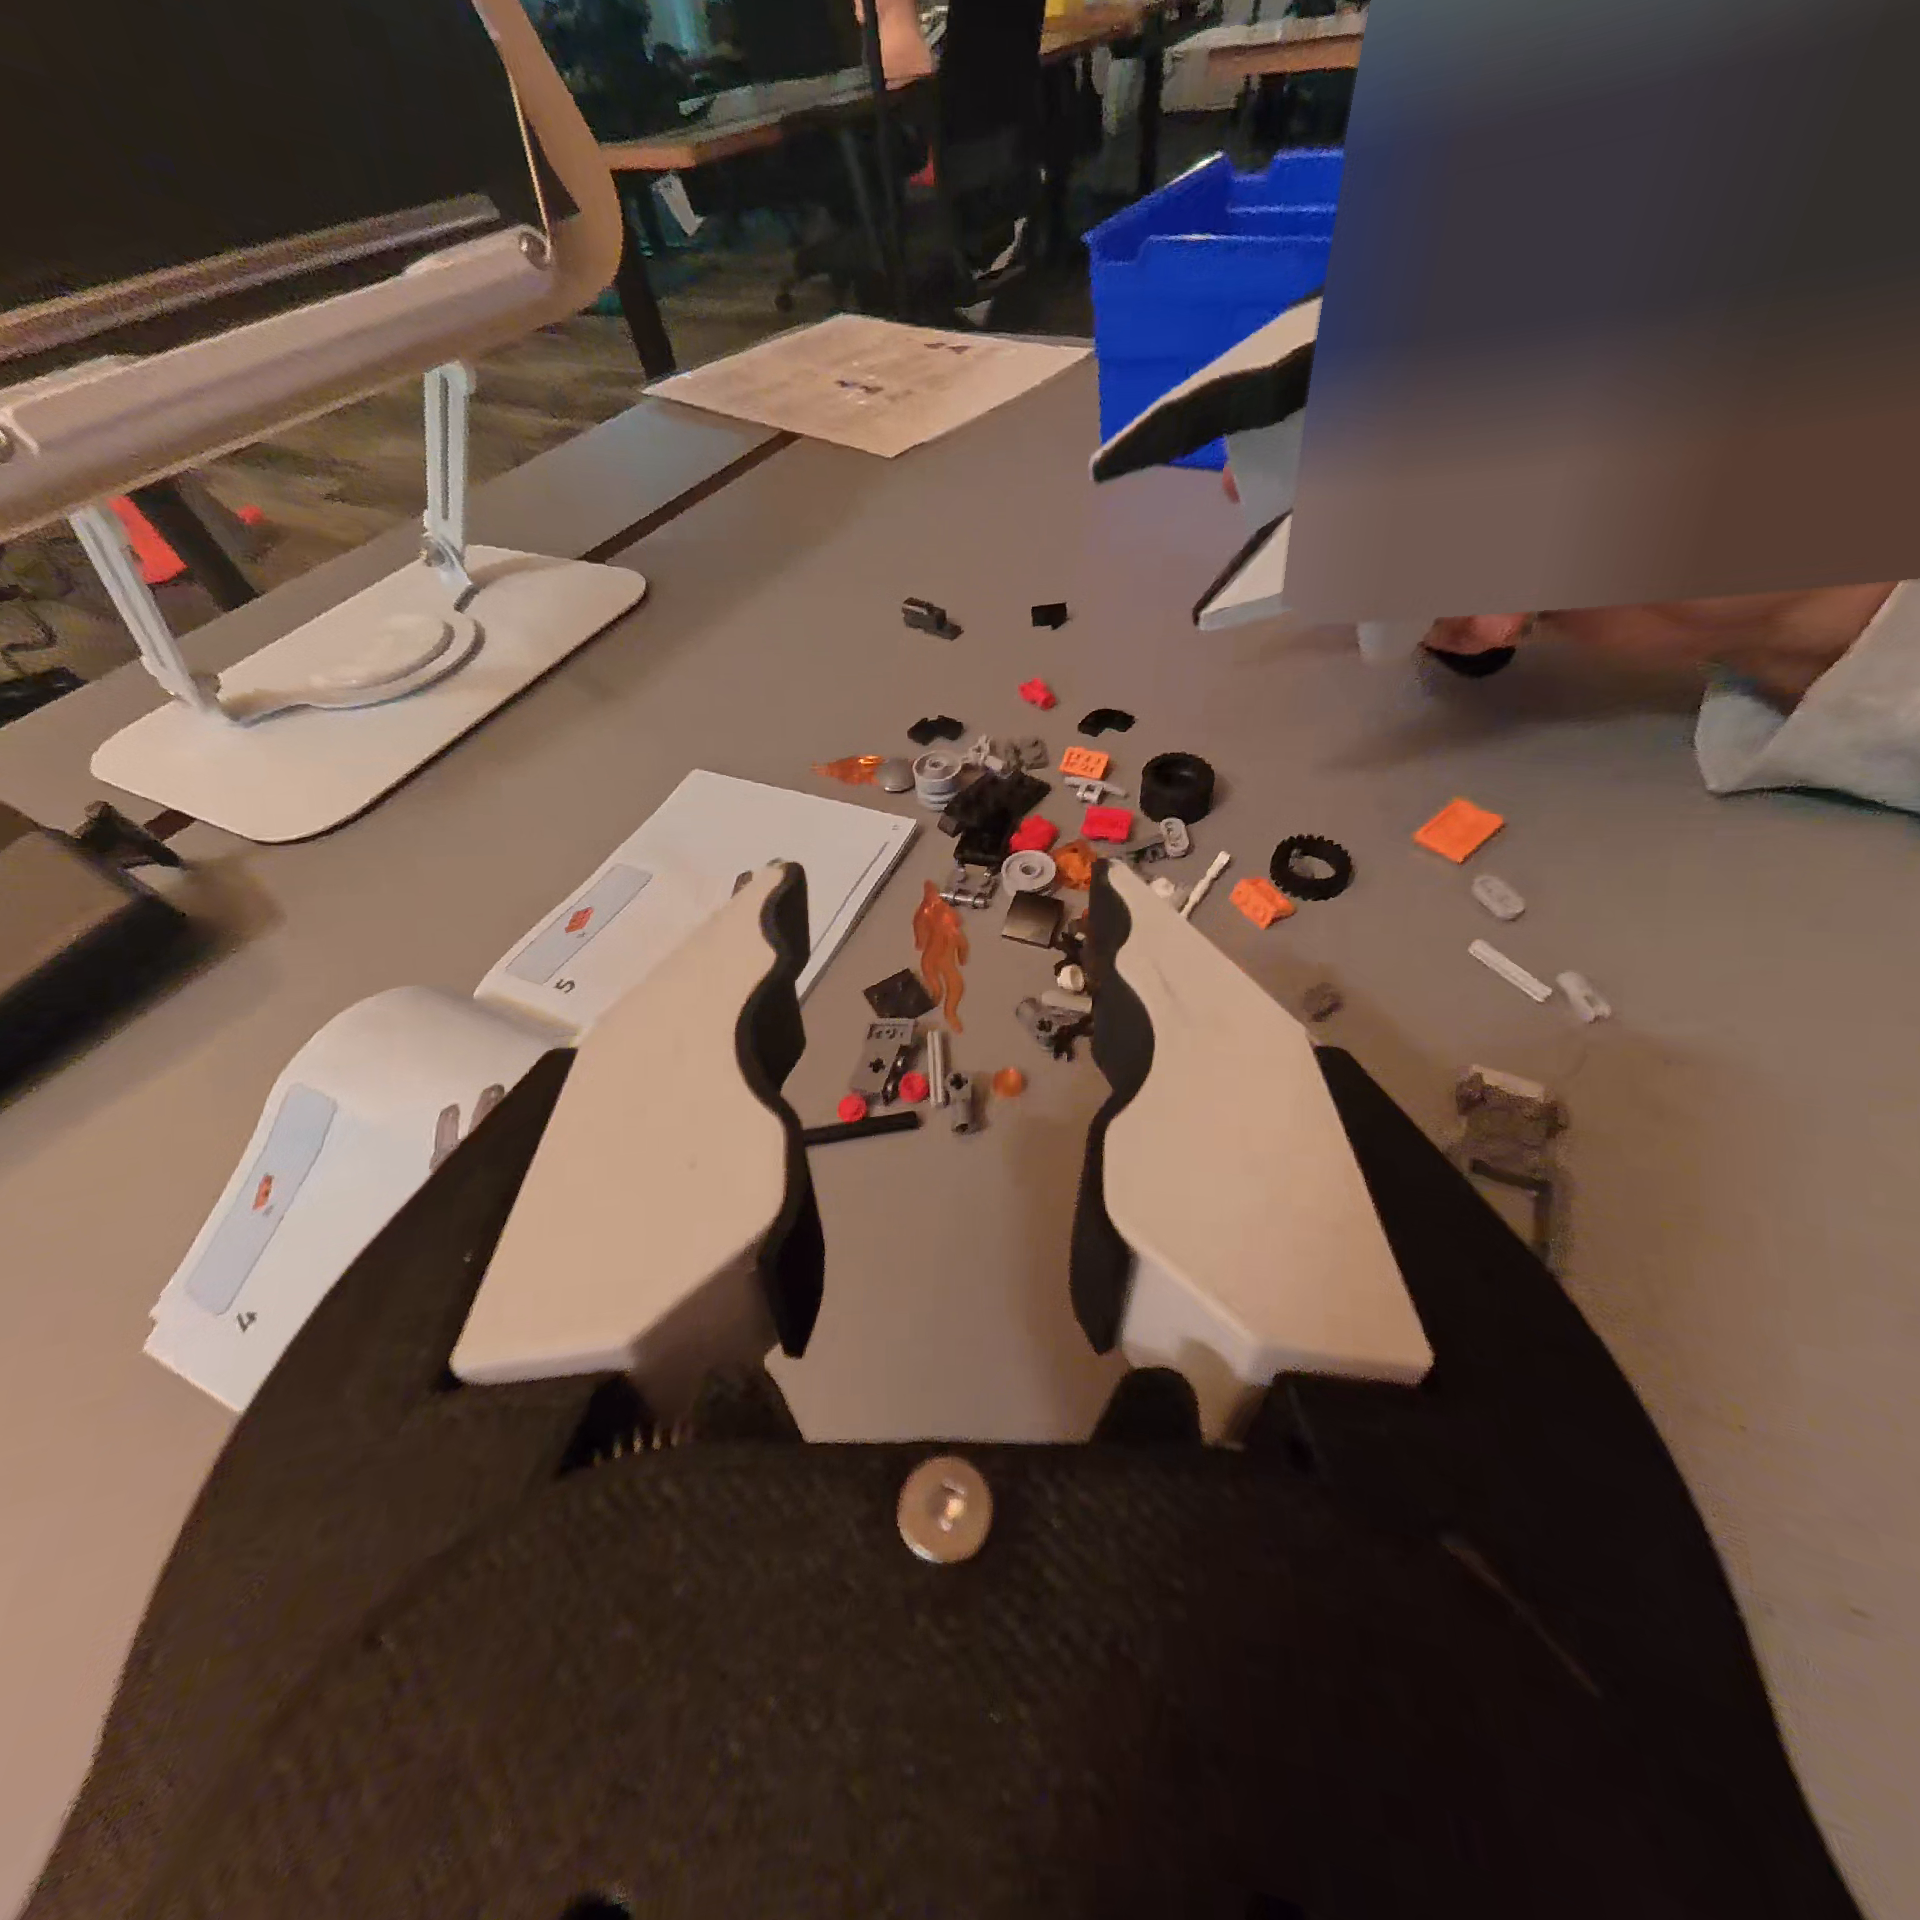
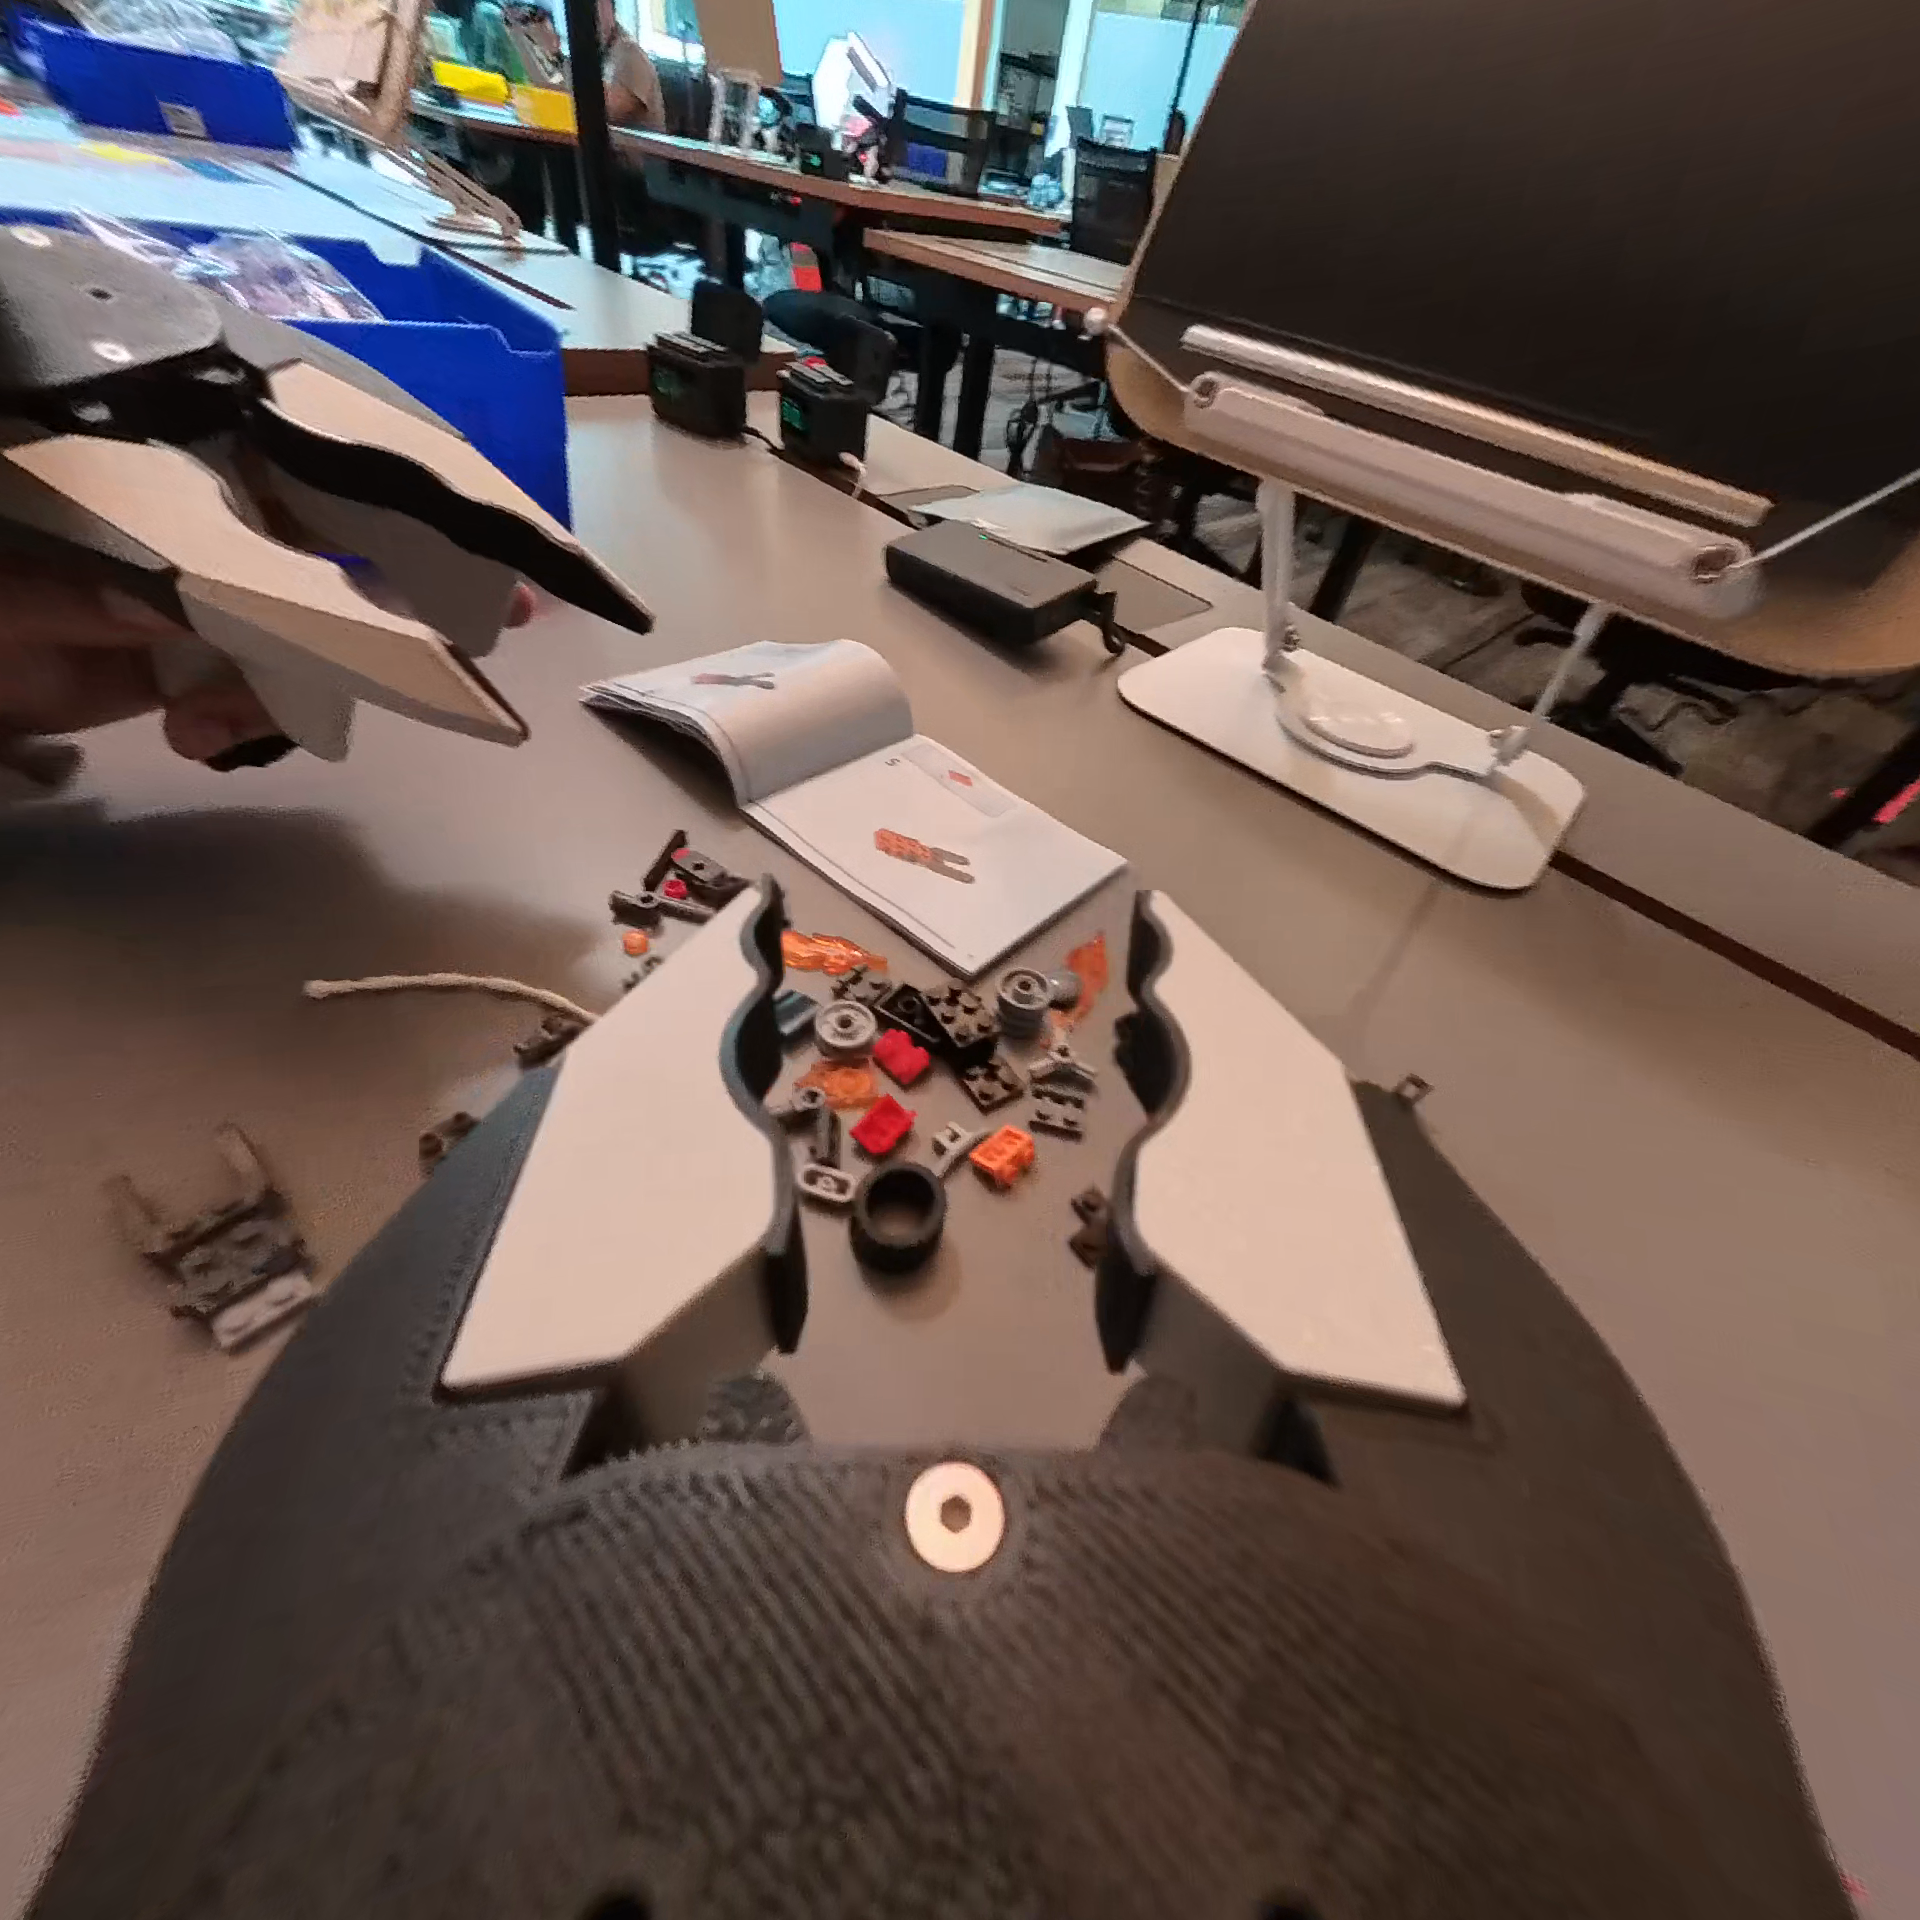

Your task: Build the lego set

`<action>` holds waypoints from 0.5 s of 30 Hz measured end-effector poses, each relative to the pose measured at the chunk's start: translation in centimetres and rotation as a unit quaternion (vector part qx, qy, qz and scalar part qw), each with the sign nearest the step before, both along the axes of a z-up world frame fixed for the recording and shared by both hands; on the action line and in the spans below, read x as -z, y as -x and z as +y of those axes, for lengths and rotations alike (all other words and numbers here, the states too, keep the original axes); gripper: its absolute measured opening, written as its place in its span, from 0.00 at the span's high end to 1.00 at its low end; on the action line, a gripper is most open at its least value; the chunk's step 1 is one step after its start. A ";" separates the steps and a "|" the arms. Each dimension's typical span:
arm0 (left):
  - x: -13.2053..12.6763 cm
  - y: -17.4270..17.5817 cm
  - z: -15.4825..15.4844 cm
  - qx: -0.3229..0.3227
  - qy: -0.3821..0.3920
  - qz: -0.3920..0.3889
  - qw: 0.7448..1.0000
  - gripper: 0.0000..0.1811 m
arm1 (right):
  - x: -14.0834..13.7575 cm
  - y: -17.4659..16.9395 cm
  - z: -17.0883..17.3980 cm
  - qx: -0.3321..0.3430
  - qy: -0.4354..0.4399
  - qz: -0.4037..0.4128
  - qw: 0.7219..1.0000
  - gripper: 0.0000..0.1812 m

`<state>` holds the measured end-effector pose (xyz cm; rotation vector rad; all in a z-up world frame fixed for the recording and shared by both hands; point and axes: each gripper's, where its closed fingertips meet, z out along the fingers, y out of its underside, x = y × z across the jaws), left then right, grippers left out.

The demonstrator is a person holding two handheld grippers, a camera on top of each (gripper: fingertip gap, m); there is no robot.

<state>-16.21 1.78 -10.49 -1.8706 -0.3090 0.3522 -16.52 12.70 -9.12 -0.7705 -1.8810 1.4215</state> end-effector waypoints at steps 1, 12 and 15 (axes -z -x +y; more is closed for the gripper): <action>0.2 0.0 0.0 -0.001 -0.002 -0.007 1.000 0.70 | 0.0 -0.1 0.4 0.007 0.000 0.006 1.000 0.62; -2.1 1.7 -1.3 -0.069 -0.080 0.016 0.994 0.76 | 0.5 -0.6 -0.4 -0.003 0.037 -0.016 0.999 0.60; -2.7 1.7 -1.5 -0.066 -0.109 -0.002 0.992 0.74 | 0.3 -0.7 -0.5 0.003 0.044 -0.011 0.999 0.64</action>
